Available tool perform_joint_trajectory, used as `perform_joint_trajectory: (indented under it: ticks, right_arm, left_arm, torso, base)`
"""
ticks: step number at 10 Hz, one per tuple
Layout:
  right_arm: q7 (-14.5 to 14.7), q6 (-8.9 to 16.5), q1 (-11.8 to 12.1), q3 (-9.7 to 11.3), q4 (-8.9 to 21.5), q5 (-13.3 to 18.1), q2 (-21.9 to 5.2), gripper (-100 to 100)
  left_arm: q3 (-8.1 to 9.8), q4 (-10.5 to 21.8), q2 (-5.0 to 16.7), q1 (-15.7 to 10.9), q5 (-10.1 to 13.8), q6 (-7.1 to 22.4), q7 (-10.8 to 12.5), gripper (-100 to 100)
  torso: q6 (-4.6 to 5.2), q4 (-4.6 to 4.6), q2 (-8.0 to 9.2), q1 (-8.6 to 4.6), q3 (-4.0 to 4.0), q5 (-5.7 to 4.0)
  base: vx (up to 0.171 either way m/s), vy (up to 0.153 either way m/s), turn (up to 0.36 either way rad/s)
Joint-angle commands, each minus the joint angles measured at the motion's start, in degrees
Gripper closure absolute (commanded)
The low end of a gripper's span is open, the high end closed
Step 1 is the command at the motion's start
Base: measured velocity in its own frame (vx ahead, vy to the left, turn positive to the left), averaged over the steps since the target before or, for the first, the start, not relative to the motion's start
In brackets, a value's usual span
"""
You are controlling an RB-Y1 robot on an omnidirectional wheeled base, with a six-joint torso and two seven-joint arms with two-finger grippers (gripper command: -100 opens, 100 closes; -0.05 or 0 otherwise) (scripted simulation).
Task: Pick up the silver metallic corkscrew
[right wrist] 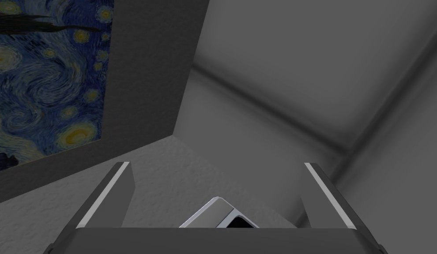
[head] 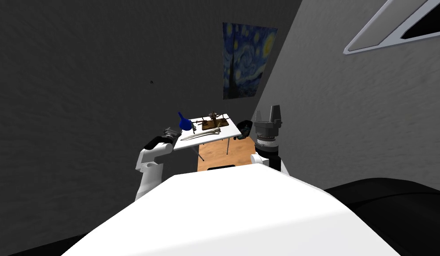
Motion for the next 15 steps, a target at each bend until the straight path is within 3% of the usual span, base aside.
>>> perform_joint_trajectory:
  ticks: [1,2,3,4,5,6,7,8,9,10,11,12,13,14,15]
  right_arm:
    - [0.0,0.0,0.0,0.0,0.0,0.0,0.0,0]
    - [0.0,0.0,0.0,0.0,0.0,0.0,0.0,0]
    - [0.0,0.0,0.0,0.0,0.0,0.0,0.0,0]
    - [0.0,0.0,0.0,0.0,0.0,0.0,0.0,0]
    - [0.0,0.0,0.0,0.0,0.0,0.0,0.0,0]
    - [0.0,0.0,0.0,0.0,0.0,0.0,0.0,0]
    - [0.0,0.0,0.0,0.0,0.0,0.0,0.0,0]
    - [0.0,0.0,0.0,0.0,0.0,0.0,0.0,0]
    - [0.0,0.0,0.0,0.0,0.0,0.0,0.0,0]
    - [0.0,0.0,0.0,0.0,0.0,0.0,0.0,0]
    - [0.0,0.0,0.0,0.0,0.0,0.0,0.0,0]
    - [0.0,0.0,0.0,0.0,0.0,0.0,0.0,0]
    - [0.0,0.0,0.0,0.0,0.0,0.0,0.0,0]
    - [0.0,0.0,0.0,0.0,0.0,0.0,0.0,0]
    - [0.0,0.0,0.0,0.0,0.0,0.0,0.0,0]
  left_arm:
    - [0.33,0.9,0.2,-0.8,0.3,2.6,1.5,-100]
    - [1.1,2.5,0.7,-2.3,0.9,4.6,3.9,-100]
    - [1.1,2.5,0.7,-2.3,0.9,6.0,4.1,-100]
    - [1.85,4.0,1.2,-3.9,1.4,8.0,6.5,-100]
    - [1.85,4.0,1.2,-3.9,1.4,9.4,6.6,-100]
    - [2.59,5.5,1.6,-5.3,1.9,11.3,9.1,-100]
    - [2.59,5.5,1.6,-5.3,1.9,12.6,9.1,-100]
    - [3.29,7.1,2.0,-6.8,2.4,14.2,11.5,-100]
    - [3.29,7.1,2.0,-6.8,2.4,15.7,11.5,-100]
    - [3.97,8.6,2.4,-8.2,2.9,17.2,13.9,-100]
    - [3.97,8.6,2.4,-8.2,2.9,18.6,13.9,-100]
    - [4.62,10.0,2.8,-9.6,3.4,20.2,16.1,-100]
    - [4.62,10.0,2.8,-9.6,3.4,21.4,16.1,-100]
    - [5.23,11.5,3.2,-10.9,3.8,23.2,18.2,-100]
    - [5.23,11.5,3.2,-10.9,3.8,23.9,18.2,-100]
  torso:
    - [0.0,0.0,0.0,0.0,0.0,0.0]
    - [-0.02,0.0,0.0,-0.01,0.0,0.0]
    - [0.0,-0.01,-0.03,-0.04,-0.02,-0.01]
    - [-0.02,-0.01,-0.02,-0.03,-0.01,-0.01]
    - [0.0,-0.01,-0.05,-0.07,-0.03,-0.02]
    - [-0.02,-0.01,-0.02,-0.03,-0.01,-0.01]
    - [-0.01,-0.01,-0.03,-0.06,-0.02,-0.01]
    - [-0.02,-0.01,-0.03,-0.02,-0.02,-0.01]
    - [-0.01,-0.01,-0.07,-0.03,-0.04,-0.01]
    - [-0.03,-0.02,-0.06,0.01,-0.04,0.0]
    - [-0.01,-0.02,-0.08,-0.01,-0.04,-0.01]
    - [-0.03,-0.02,-0.07,0.02,-0.04,0.0]
    - [-0.01,-0.02,-0.1,0.01,-0.06,0.0]
    - [-0.03,-0.03,-0.09,0.03,-0.05,0.0]
    - [-0.02,-0.02,-0.08,0.02,-0.05,0.0]
  base:
    - [0.009,-0.036,-0.036]
    - [0.016,-0.046,-0.06]
    - [0.014,-0.041,-0.027]
    - [0.021,-0.051,-0.058]
    - [0.013,-0.041,-0.026]
    - [0.016,-0.049,-0.054]
    - [0.019,-0.037,-0.027]
    - [0.028,-0.039,-0.056]
    - [0.026,-0.03,-0.027]
    - [0.029,-0.036,-0.054]
    - [0.029,-0.028,-0.029]
    - [0.036,-0.029,-0.051]
    - [0.034,-0.024,-0.029]
    - [0.031,-0.028,-0.046]
    - [0.033,-0.023,-0.028]
